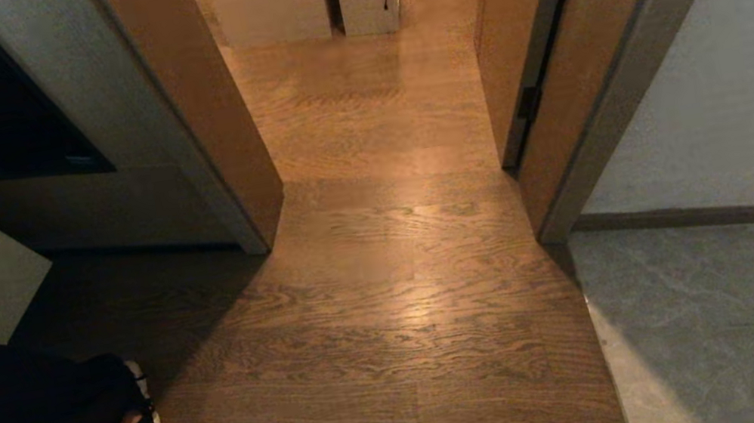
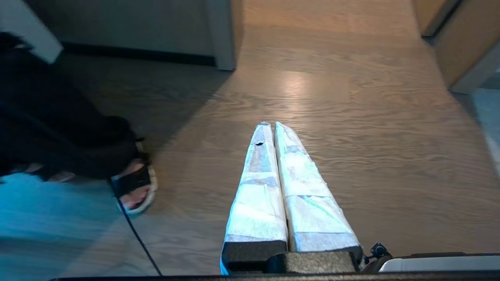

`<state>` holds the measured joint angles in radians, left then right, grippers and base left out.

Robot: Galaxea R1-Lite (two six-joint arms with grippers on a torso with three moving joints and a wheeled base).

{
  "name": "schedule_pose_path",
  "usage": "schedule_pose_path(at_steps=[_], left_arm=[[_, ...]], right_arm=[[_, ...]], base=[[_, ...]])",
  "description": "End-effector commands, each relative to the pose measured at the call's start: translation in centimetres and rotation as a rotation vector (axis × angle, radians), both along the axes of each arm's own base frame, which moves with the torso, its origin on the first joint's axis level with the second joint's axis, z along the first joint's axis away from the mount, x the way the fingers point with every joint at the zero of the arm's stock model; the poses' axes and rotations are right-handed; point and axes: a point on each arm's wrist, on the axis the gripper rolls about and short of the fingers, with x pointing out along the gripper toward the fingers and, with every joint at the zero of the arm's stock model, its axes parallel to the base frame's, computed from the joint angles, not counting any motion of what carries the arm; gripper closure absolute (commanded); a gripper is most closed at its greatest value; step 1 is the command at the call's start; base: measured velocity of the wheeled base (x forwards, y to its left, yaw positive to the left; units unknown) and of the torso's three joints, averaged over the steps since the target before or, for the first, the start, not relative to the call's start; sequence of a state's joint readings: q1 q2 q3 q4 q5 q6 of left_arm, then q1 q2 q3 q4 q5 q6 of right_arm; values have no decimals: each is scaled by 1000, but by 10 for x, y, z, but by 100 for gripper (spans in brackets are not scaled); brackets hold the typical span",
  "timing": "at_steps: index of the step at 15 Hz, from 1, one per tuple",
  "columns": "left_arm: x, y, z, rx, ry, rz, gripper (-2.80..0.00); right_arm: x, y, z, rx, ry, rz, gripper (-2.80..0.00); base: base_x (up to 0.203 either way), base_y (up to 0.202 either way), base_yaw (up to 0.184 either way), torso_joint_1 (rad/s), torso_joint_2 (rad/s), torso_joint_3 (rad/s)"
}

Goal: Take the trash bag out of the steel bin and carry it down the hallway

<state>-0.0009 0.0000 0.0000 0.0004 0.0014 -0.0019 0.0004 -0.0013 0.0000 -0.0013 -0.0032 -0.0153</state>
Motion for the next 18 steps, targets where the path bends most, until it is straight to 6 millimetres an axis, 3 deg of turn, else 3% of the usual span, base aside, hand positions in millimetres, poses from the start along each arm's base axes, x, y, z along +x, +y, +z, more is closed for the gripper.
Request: schedule_pose_path(at_steps=[1,18], left_arm=[[0,0,0,-1,0,-1,0],[0,0,0,2,0,-1,0]], right_arm=[[0,0,0,0,1,1,0],[0,0,0,2,3,1,0]], base=[[0,196,1,3,2,7],[0,192,1,1,3,2]])
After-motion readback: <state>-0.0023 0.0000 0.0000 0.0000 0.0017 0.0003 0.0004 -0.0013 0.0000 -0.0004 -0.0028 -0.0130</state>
